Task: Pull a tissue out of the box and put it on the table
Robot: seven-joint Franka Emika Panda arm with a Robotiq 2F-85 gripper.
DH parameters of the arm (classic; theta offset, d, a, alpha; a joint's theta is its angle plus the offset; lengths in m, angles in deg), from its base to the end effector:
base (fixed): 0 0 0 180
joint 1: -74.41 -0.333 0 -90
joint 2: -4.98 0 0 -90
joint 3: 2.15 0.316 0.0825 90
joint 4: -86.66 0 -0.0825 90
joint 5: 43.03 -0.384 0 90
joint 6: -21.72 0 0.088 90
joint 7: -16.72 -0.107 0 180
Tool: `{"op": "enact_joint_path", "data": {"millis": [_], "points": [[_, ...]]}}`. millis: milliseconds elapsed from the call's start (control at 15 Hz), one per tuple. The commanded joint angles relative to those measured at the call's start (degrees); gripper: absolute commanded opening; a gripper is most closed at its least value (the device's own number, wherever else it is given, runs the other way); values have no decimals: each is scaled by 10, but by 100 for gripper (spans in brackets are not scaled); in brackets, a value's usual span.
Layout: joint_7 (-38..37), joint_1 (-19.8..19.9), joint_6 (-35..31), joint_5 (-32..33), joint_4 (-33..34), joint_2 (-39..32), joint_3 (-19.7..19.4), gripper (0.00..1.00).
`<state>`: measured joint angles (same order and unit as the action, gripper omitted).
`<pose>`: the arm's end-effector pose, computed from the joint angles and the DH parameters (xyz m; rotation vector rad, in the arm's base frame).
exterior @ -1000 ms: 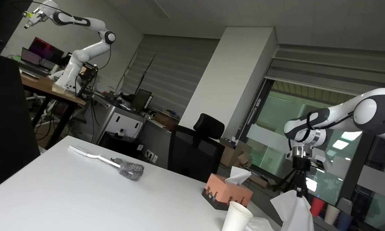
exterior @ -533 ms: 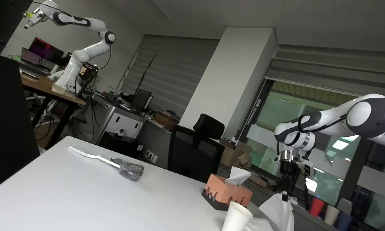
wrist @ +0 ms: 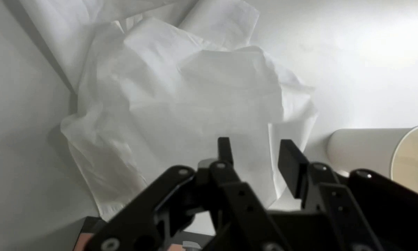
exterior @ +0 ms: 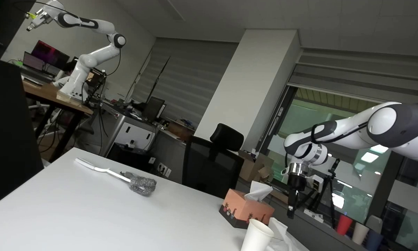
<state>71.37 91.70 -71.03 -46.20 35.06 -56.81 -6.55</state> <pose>0.7042 -0.2509 0.2028 -2.7792 -0.8457 0.4313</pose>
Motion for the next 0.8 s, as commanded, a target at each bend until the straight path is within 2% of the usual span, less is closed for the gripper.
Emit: {"op": "enact_joint_path", "data": {"millis": [0, 267, 533, 733], "points": [[2, -2, -21, -3, -20, 8, 4, 73], [3, 1, -36, -9, -24, 17, 6, 99], [-17, 1, -37, -4, -17, 26, -5, 100], [-2, 2, -43, -3, -11, 15, -2, 100]]}}
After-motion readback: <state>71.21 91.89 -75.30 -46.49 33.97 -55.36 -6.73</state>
